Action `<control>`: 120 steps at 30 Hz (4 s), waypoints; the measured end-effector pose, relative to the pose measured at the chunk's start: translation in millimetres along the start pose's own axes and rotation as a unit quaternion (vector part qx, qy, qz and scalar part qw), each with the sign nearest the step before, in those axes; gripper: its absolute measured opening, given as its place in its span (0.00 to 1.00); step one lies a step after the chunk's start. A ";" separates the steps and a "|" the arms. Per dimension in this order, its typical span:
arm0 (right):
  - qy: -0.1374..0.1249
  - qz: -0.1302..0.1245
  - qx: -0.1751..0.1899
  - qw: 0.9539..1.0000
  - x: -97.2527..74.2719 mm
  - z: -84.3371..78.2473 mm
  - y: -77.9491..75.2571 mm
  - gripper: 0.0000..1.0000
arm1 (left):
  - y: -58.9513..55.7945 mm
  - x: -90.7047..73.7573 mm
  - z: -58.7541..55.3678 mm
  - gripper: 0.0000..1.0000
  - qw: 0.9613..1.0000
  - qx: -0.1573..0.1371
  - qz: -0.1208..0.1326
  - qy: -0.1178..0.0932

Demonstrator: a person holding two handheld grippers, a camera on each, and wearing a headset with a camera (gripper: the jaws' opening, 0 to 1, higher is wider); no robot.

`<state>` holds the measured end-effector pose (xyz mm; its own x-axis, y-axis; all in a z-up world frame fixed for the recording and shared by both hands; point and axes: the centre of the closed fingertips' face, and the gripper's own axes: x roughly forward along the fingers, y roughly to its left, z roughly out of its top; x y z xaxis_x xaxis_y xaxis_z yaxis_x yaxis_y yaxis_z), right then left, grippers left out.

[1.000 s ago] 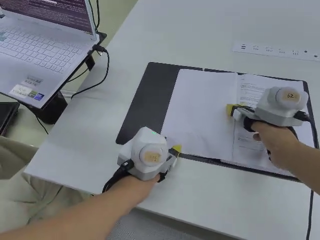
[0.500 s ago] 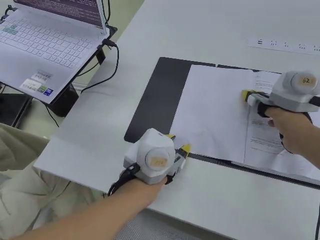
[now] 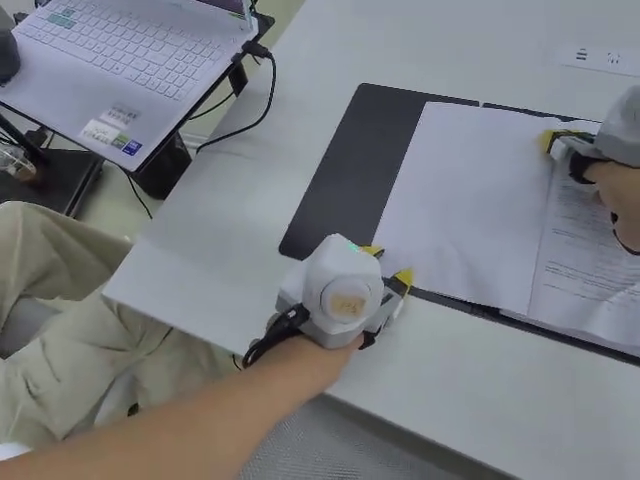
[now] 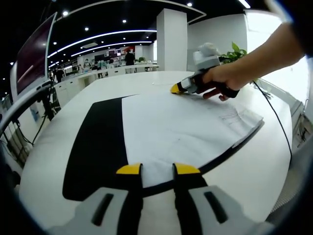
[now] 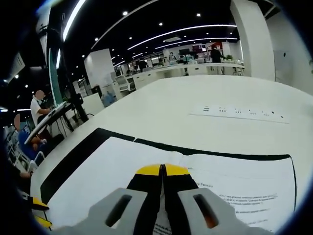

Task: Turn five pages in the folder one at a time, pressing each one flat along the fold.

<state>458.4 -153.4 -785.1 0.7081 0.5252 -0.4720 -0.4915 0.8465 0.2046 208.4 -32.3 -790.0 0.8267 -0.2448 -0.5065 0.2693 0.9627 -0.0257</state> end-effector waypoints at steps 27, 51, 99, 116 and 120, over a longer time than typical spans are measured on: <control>0.002 0.001 0.017 1.000 -26.9 -11.2 12.9 0.00 | 0.4 -1.3 1.5 0.23 1.000 0.000 -0.001 -0.003; 0.005 0.023 0.030 0.999 -87.9 -45.4 53.6 0.00 | -0.1 -0.2 -1.0 0.22 1.000 0.004 -0.004 -0.001; 0.034 0.040 0.003 0.999 -161.7 -100.9 98.4 0.00 | 0.3 -2.4 -0.2 0.22 1.000 0.001 -0.005 -0.004; 0.062 0.051 0.069 0.994 -200.1 -132.2 114.3 0.00 | 0.0 -3.1 1.2 0.22 1.000 0.000 -0.005 0.000; 0.073 0.064 0.072 0.993 -216.2 -129.9 124.8 0.00 | -0.1 -3.3 1.4 0.22 1.000 0.002 -0.005 0.006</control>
<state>178.1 -172.6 -768.9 0.5578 0.6200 -0.5517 -0.4871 0.7828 0.3872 206.3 -31.8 -787.1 0.8176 -0.2536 -0.5170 0.2796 0.9597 -0.0285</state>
